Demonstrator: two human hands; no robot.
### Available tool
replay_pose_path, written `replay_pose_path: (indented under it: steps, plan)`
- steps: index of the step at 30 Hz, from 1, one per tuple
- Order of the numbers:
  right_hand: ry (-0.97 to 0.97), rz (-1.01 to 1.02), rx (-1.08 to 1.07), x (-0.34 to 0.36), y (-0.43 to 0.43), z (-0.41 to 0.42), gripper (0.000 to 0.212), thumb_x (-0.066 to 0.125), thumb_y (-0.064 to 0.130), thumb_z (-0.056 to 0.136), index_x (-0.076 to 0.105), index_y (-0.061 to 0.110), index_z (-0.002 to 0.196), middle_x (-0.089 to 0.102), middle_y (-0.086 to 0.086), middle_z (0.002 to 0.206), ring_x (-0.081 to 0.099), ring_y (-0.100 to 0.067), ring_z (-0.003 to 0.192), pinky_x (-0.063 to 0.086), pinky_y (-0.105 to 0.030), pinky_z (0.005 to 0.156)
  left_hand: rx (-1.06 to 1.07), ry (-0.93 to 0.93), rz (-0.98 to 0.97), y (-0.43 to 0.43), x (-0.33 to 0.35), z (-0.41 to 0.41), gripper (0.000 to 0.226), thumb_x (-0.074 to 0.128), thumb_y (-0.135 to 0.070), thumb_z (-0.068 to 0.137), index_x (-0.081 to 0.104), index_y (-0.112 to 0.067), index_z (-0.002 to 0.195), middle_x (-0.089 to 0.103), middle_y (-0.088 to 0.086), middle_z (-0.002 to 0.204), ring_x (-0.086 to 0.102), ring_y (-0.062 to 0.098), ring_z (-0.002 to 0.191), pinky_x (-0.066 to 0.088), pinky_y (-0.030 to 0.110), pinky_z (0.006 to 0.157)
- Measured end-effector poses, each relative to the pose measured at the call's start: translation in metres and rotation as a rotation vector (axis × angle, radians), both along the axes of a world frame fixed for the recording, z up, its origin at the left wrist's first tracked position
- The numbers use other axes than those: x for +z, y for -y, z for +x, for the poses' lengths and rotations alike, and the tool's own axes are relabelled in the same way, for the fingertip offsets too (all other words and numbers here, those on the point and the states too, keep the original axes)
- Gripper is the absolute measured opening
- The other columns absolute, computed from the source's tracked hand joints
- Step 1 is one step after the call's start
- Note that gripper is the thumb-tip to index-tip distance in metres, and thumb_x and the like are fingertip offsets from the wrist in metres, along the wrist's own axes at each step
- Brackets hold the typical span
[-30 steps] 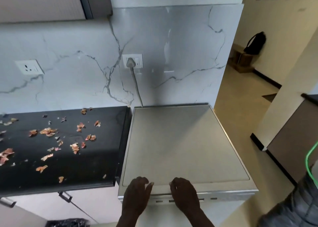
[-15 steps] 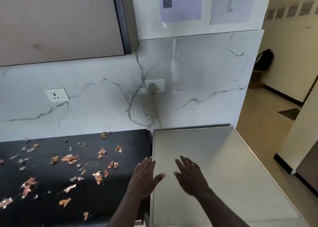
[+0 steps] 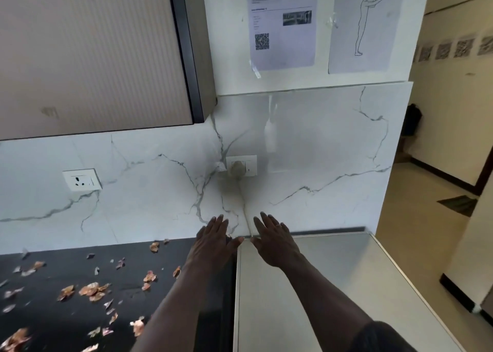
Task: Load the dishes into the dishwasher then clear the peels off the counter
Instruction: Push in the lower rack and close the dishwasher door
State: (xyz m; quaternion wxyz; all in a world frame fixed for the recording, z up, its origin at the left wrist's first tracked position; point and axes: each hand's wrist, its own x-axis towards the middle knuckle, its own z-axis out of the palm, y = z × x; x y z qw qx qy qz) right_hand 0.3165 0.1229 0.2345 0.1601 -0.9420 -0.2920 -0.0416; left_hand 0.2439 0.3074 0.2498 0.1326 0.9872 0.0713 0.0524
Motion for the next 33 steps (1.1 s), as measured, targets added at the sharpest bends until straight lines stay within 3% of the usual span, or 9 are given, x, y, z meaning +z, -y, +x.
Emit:
replay_pose_path:
  steps: [6,10,19,24,33]
  plan:
    - [-0.005,0.006,0.018,0.008,-0.012,0.044,0.07,0.042,0.04,0.106,0.008,0.011,0.16,0.001,-0.005,0.169,0.001,-0.023,0.156,0.009,-0.047,0.126,0.025,0.019,0.021,-0.008,0.014,0.033,0.085,0.026,-0.07,0.097,0.006,-0.019,0.162,-0.006,-0.003,0.169,-0.008,0.012,0.155,0.001,0.037,0.126]
    - [0.001,-0.006,0.021,0.013,-0.02,0.069,0.072,0.042,0.04,0.106,0.006,0.01,0.161,-0.001,-0.006,0.169,0.001,-0.023,0.156,0.01,-0.047,0.126,0.001,-0.008,0.048,-0.012,0.022,0.056,0.099,0.012,-0.08,0.084,0.004,-0.019,0.162,-0.008,-0.003,0.169,-0.01,0.012,0.154,0.0,0.038,0.126]
    - [0.028,-0.096,0.027,0.035,-0.051,0.126,0.074,0.046,0.017,0.1,0.005,0.006,0.16,-0.005,-0.009,0.169,-0.001,-0.025,0.156,0.016,-0.049,0.125,-0.061,-0.025,0.093,-0.027,0.043,0.111,0.084,0.024,-0.068,0.099,0.004,-0.016,0.162,-0.008,0.0,0.169,-0.009,0.014,0.155,0.002,0.041,0.125]
    - [0.026,-0.147,0.028,0.046,-0.074,0.154,0.079,0.052,0.02,0.1,0.004,0.003,0.16,-0.005,-0.01,0.169,-0.001,-0.026,0.156,0.022,-0.05,0.123,-0.08,-0.075,0.108,-0.035,0.04,0.132,0.084,0.024,-0.068,0.099,0.005,-0.015,0.161,-0.007,0.002,0.169,-0.008,0.017,0.155,0.004,0.042,0.124]
    - [-0.017,-0.203,0.01,0.051,-0.09,0.198,0.073,0.043,0.011,0.099,0.005,0.006,0.16,-0.007,-0.007,0.169,-0.002,-0.023,0.156,0.025,-0.05,0.121,-0.071,-0.123,0.108,-0.058,0.035,0.146,0.082,0.025,-0.065,0.101,0.004,-0.014,0.161,-0.008,0.002,0.169,-0.009,0.018,0.155,0.006,0.043,0.125]
